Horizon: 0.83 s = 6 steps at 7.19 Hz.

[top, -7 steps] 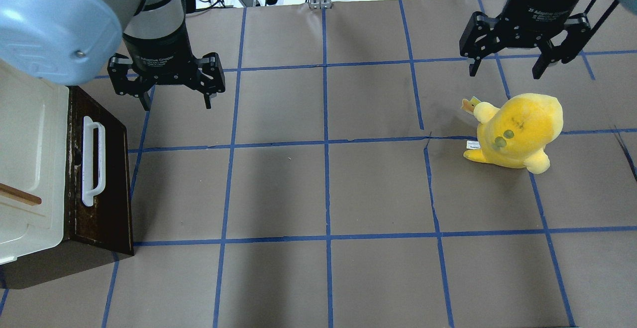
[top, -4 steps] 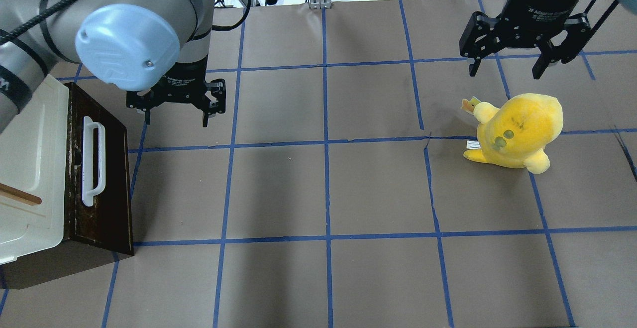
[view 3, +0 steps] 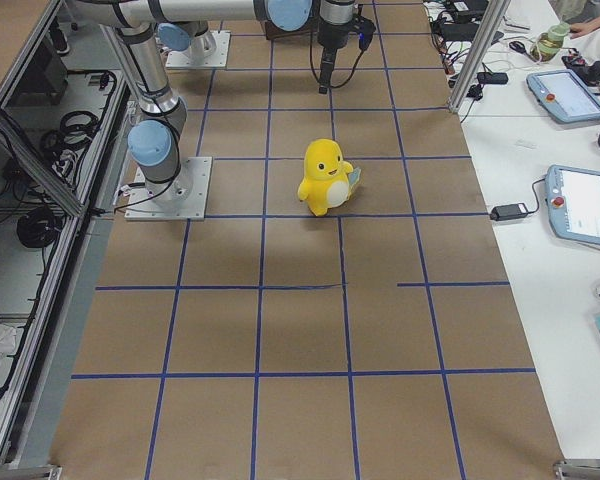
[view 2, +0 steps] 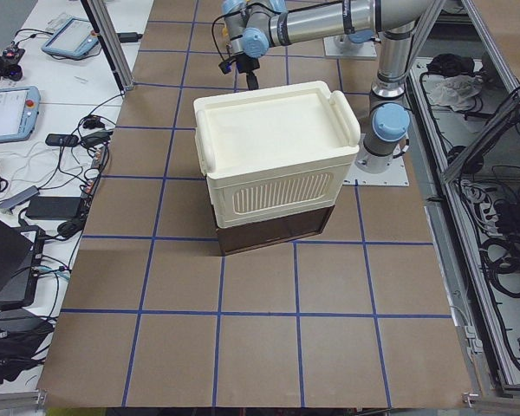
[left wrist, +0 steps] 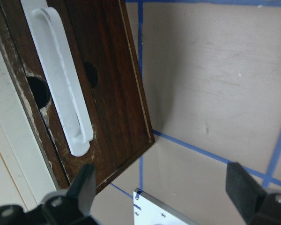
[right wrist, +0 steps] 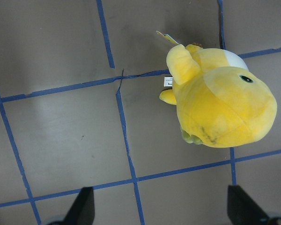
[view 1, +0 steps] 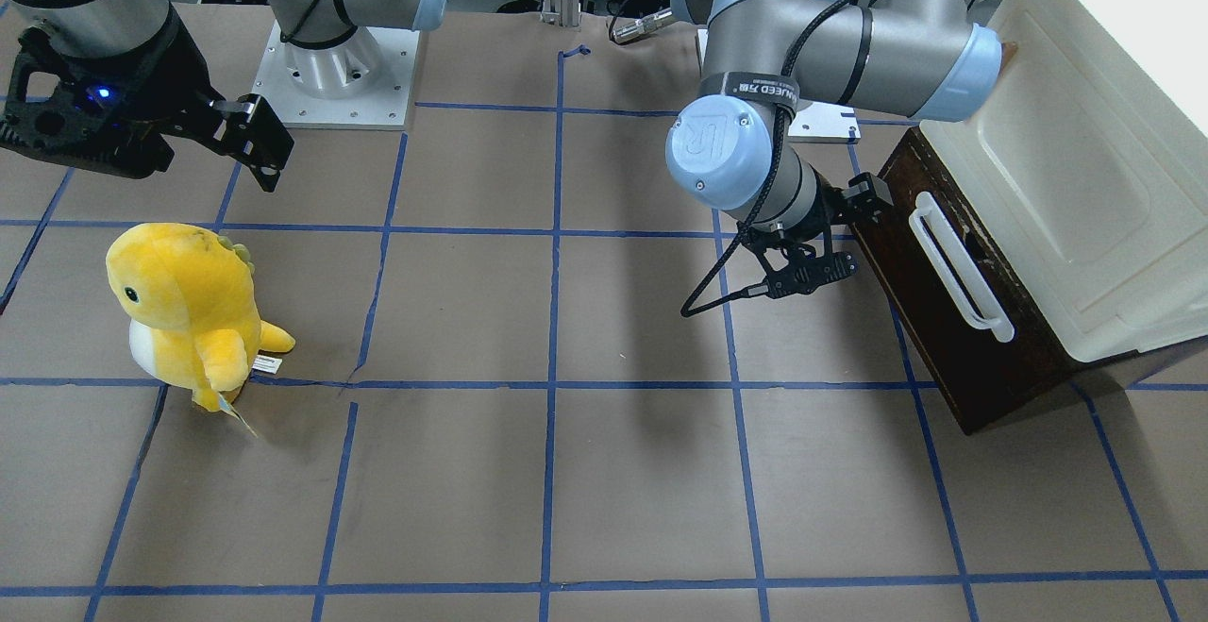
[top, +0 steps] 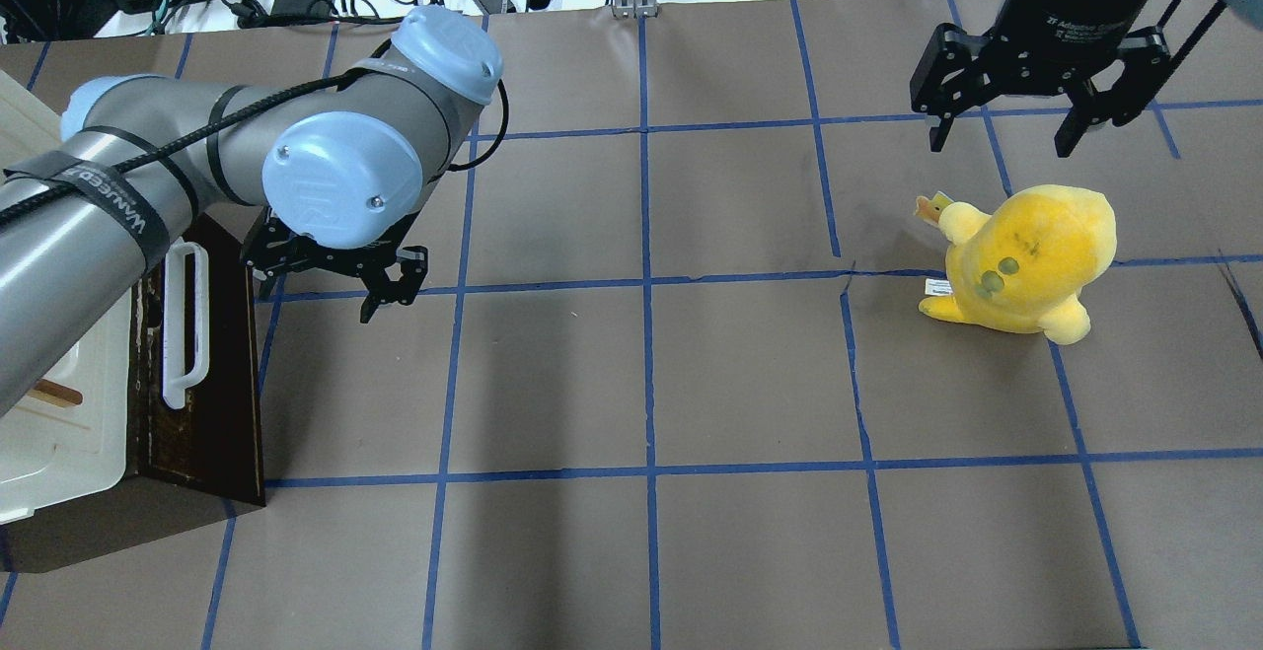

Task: Pull drawer sideways
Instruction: 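Move the left gripper down to the white bar handle on the drawer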

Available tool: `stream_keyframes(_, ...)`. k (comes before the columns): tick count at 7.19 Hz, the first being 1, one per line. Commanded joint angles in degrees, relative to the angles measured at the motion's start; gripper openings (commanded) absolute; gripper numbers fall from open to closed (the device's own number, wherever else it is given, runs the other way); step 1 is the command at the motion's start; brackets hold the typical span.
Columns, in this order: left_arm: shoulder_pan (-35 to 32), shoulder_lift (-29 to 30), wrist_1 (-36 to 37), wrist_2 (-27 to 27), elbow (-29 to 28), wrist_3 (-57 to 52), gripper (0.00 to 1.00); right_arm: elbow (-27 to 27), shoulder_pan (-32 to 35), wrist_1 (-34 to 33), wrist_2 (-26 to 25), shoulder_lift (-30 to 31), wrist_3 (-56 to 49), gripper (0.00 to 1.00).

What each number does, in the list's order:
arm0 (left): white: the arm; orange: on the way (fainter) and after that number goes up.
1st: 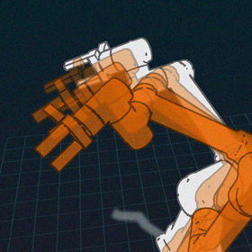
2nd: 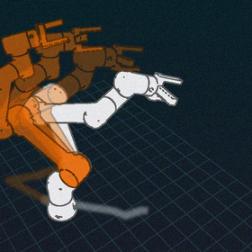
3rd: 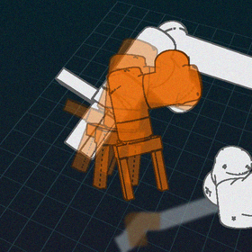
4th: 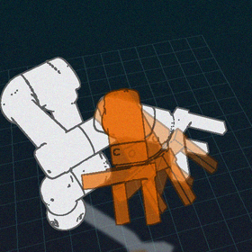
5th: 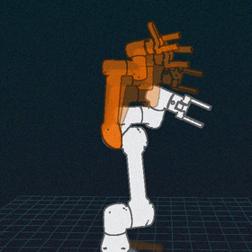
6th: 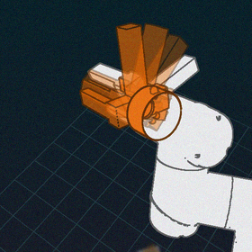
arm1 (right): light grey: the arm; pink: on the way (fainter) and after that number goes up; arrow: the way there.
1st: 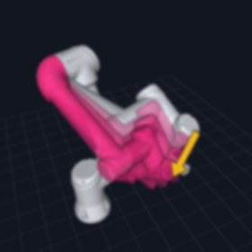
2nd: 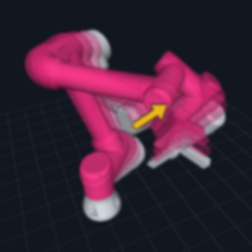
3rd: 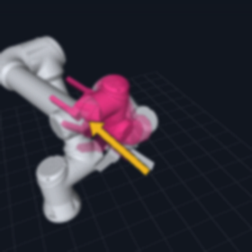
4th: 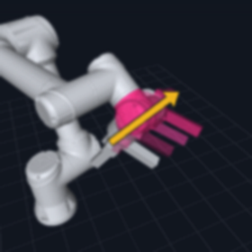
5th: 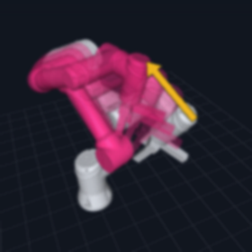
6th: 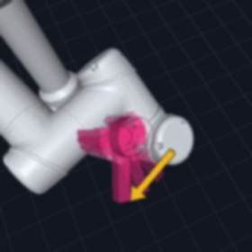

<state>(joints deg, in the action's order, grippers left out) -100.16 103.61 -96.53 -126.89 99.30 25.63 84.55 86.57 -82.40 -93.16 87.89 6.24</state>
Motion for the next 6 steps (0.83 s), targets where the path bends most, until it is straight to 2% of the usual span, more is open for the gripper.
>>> stream_keyframes(1,0.0,2.8,-0.2,-10.0,4.6,5.5,1.0,0.0,-0.1,0.0,0.0,0.0,0.0,1.0)
stream_keyframes(3,0.0,5.9,-0.2,-18.7,8.0,9.9,1.0,0.0,0.0,0.0,0.0,0.0,0.0,1.0)
stream_keyframes(6,0.0,9.1,-2.0,-30.0,9.1,10.8,1.0,0.0,0.0,0.0,0.0,0.0,0.0,1.0)
